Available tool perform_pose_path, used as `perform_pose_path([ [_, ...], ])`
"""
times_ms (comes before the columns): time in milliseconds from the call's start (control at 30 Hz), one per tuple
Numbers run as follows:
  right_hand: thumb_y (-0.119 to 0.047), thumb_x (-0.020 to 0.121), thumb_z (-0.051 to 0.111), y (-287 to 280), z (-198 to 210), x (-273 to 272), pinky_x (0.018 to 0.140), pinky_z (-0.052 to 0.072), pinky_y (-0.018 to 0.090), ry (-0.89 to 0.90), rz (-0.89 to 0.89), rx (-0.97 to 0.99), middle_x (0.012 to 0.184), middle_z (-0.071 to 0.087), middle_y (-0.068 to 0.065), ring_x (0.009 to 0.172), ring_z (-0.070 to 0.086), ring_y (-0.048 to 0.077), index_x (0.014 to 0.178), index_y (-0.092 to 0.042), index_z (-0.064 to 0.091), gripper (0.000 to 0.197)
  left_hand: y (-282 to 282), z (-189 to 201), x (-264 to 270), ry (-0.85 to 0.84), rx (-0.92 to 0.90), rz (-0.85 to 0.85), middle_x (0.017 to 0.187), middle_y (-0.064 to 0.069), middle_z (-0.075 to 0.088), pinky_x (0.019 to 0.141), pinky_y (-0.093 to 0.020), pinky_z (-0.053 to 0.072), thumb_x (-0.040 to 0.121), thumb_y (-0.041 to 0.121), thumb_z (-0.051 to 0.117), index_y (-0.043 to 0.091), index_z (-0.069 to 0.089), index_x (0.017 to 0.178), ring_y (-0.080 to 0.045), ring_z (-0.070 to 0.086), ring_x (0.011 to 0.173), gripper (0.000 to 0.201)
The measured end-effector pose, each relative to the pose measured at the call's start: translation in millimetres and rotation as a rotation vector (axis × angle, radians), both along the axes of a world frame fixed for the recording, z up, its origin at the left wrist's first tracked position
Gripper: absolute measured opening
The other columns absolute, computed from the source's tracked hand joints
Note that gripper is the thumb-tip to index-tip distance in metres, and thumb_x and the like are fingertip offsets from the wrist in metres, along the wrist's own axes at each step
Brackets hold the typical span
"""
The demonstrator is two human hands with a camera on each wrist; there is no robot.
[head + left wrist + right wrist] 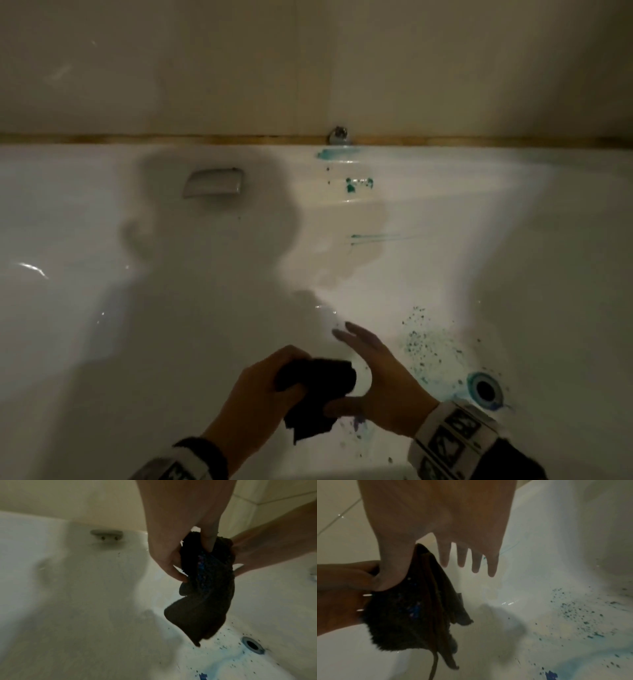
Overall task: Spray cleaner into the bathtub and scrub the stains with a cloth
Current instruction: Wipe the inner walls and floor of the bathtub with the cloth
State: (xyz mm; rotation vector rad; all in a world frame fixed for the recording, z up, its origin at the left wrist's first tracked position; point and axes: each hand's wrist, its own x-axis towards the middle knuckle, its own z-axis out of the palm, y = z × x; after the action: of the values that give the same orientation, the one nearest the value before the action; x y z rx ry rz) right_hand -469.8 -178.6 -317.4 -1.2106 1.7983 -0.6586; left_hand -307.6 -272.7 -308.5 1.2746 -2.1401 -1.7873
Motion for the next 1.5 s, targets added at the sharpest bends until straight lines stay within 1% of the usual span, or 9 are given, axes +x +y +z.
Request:
perform_pose_path([
  [133, -0.084, 0.03, 0.061, -9, 7, -18, 0.097, 0.024, 0.0, -0.09, -0.113, -0.063, 0.119, 0.042, -0.035, 0.11, 0.033, -0.026, 0.101, -0.053, 0.047, 0.079, -5, 8, -22, 0.063, -0.066, 0.016, 0.074, 0.017, 0.066, 0.063, -0.014, 0.047, 0.087, 0.011, 0.062, 0.049, 0.06, 0.081, -0.005, 0.063, 0.067, 0.039],
  [200, -0.041, 0.054, 0.085, -13, 6, -21, 0.085, 0.04, 0.001, -0.165, -0.235, -0.119, 0.099, 0.063, -0.023, 0.089, 0.054, -0.021, 0.092, -0.045, 0.055, 0.048, -8, 9, -35, 0.058, -0.103, 0.066, 0.073, 0.018, 0.065, 0.059, -0.012, 0.046, 0.087, 0.014, 0.062, 0.043, 0.062, 0.082, -0.005, 0.063, 0.063, 0.029],
  [300, -0.004, 0.078, 0.068, -21, 8, -31, 0.073, 0.046, 0.005, -0.176, -0.305, -0.172, 0.084, 0.069, -0.022, 0.085, 0.059, -0.014, 0.087, -0.04, 0.057, 0.039, -24, 17, -61, -0.029, -0.269, 0.001, 0.072, 0.018, 0.064, 0.061, -0.012, 0.047, 0.086, 0.033, 0.062, 0.046, 0.054, 0.081, 0.0, 0.061, 0.066, 0.016],
  [500, -0.021, 0.083, 0.065, -38, 26, -98, 0.074, 0.049, 0.011, 0.048, -0.41, -0.191, 0.067, 0.064, -0.029, 0.069, 0.06, -0.013, 0.083, -0.042, 0.053, 0.024, -136, 37, -105, -0.233, -0.705, -0.033, 0.115, 0.013, 0.057, 0.092, -0.022, 0.044, 0.086, 0.043, 0.058, 0.036, 0.045, 0.123, -0.003, 0.054, 0.101, 0.04],
  [733, -0.026, 0.079, 0.069, -69, 52, -181, 0.064, 0.046, 0.02, 0.259, -0.493, -0.217, 0.064, 0.064, -0.008, 0.063, 0.061, 0.004, 0.081, -0.044, 0.048, 0.027, -257, 57, -182, -0.778, -1.03, -0.314, 0.156, -0.006, -0.004, 0.115, -0.038, 0.013, 0.077, 0.066, 0.056, 0.013, -0.006, 0.149, -0.022, 0.006, 0.144, 0.108],
  [900, -0.022, 0.076, 0.07, -85, 54, -193, 0.064, 0.043, 0.013, 0.328, -0.477, -0.204, 0.072, 0.063, -0.015, 0.069, 0.06, 0.008, 0.081, -0.033, 0.05, 0.023, -283, 39, -209, -0.815, -1.108, -0.415, 0.137, -0.003, 0.025, 0.104, -0.037, 0.024, 0.057, 0.083, 0.055, 0.019, 0.018, 0.141, -0.025, 0.028, 0.126, 0.112],
  [1067, -0.013, 0.073, 0.074, -99, 59, -214, 0.056, 0.039, 0.001, 0.329, -0.562, -0.265, 0.054, 0.061, -0.003, 0.062, 0.057, -0.013, 0.075, -0.033, 0.052, 0.029, -294, 30, -235, -0.666, -1.15, -0.514, 0.123, 0.003, 0.035, 0.099, -0.033, 0.024, 0.026, 0.098, 0.012, 0.021, 0.034, 0.127, -0.018, 0.034, 0.116, 0.129],
  [1300, -0.01, 0.081, 0.065, -140, 53, -229, 0.054, 0.039, -0.001, 0.251, -0.6, -0.284, 0.056, 0.062, -0.029, 0.059, 0.057, -0.017, 0.074, -0.037, 0.051, 0.031, -304, 18, -244, -0.608, -1.174, -0.539, 0.11, 0.006, 0.039, 0.075, -0.028, 0.023, 0.042, 0.094, 0.042, 0.023, 0.04, 0.117, -0.015, 0.041, 0.103, 0.103],
  [1500, -0.019, 0.089, 0.051, -210, 79, -227, 0.066, 0.053, 0.028, 0.621, -0.463, -0.411, 0.079, 0.068, -0.004, 0.071, 0.066, 0.018, 0.103, -0.024, 0.064, 0.02, -316, 21, -247, -0.519, -1.05, -0.487, 0.073, 0.014, 0.046, 0.055, -0.019, 0.042, 0.038, 0.101, 0.024, 0.028, 0.05, 0.079, -0.006, 0.052, 0.061, 0.088],
])
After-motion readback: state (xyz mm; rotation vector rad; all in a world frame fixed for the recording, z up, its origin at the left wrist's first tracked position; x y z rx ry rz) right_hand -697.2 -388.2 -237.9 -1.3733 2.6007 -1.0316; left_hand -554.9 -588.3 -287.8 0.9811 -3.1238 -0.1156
